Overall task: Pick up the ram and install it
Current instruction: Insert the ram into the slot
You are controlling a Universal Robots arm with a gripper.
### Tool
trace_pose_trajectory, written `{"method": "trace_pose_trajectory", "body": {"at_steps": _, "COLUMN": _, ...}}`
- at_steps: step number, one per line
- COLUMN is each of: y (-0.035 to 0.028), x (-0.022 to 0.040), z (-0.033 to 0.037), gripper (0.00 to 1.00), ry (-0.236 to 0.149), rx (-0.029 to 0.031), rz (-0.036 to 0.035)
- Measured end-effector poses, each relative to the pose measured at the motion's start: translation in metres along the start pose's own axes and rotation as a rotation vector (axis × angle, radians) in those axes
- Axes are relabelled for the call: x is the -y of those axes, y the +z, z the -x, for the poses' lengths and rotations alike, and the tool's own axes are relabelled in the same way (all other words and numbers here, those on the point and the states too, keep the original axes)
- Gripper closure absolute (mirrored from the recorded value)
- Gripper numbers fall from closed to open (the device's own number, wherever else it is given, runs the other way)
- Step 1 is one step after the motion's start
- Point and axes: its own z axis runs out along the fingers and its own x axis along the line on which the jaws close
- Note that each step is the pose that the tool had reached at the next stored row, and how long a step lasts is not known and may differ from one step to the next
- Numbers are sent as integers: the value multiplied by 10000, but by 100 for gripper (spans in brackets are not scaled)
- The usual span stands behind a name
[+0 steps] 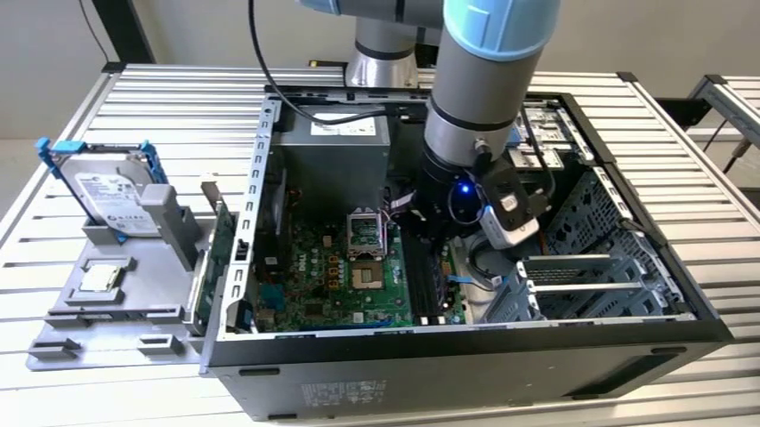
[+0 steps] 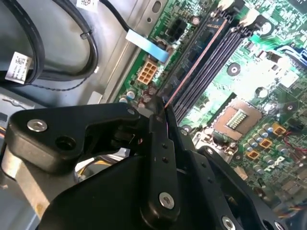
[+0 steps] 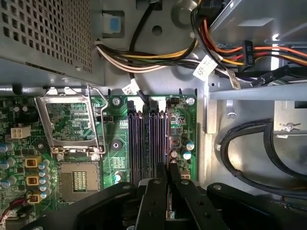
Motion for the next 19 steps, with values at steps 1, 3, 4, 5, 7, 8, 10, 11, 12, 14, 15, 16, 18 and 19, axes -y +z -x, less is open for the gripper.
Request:
{"method": "trace_pose_trajectory", "body": {"at_steps": 1, "y": -1, "x": 4, "z": 4, "gripper": 100, "ry": -3, "rx": -13, "rz": -1}}
{"method": "trace_pose_trajectory", "body": {"at_steps": 3, "y": -2, "x": 12, "z": 13, "gripper": 100, "ry": -9, "rx": -43, "rz": 0}}
{"method": "trace_pose_trajectory", "body": {"at_steps": 4, "y": -3, "x": 17, "z": 19, "gripper": 100, "ry": -12, "rx": -50, "rz": -2}}
{"method": "trace_pose_trajectory", "body": {"at_steps": 5, "y": -3, "x": 18, "z": 19, "gripper": 100, "ry": -13, "rx": -51, "rz": -2}}
{"method": "trace_pose_trajectory", "body": {"at_steps": 7, "y": -5, "x": 29, "z": 24, "gripper": 100, "ry": -16, "rx": -61, "rz": -1}}
{"method": "trace_pose_trajectory", "body": {"at_steps": 8, "y": -7, "x": 35, "z": 24, "gripper": 100, "ry": -19, "rx": -64, "rz": 0}}
{"method": "trace_pose_trajectory", "body": {"at_steps": 10, "y": -7, "x": 43, "z": 25, "gripper": 100, "ry": -24, "rx": -69, "rz": 5}}
{"method": "trace_pose_trajectory", "body": {"at_steps": 11, "y": -8, "x": 43, "z": 25, "gripper": 100, "ry": -26, "rx": -69, "rz": 2}}
{"method": "trace_pose_trajectory", "body": {"at_steps": 12, "y": -8, "x": 48, "z": 24, "gripper": 100, "ry": -29, "rx": -70, "rz": 1}}
{"method": "trace_pose_trajectory", "body": {"at_steps": 14, "y": -10, "x": 65, "z": 26, "gripper": 100, "ry": -42, "rx": -69, "rz": -1}}
{"method": "trace_pose_trajectory", "body": {"at_steps": 15, "y": -22, "x": 68, "z": 25, "gripper": 100, "ry": -52, "rx": -71, "rz": -5}}
{"method": "trace_pose_trajectory", "body": {"at_steps": 16, "y": -35, "x": 68, "z": 25, "gripper": 100, "ry": -54, "rx": -80, "rz": -7}}
{"method": "trace_pose_trajectory", "body": {"at_steps": 18, "y": -47, "x": 67, "z": 26, "gripper": 100, "ry": -56, "rx": -95, "rz": -3}}
{"method": "trace_pose_trajectory", "body": {"at_steps": 19, "y": -51, "x": 66, "z": 27, "gripper": 100, "ry": -56, "rx": -98, "rz": -5}}
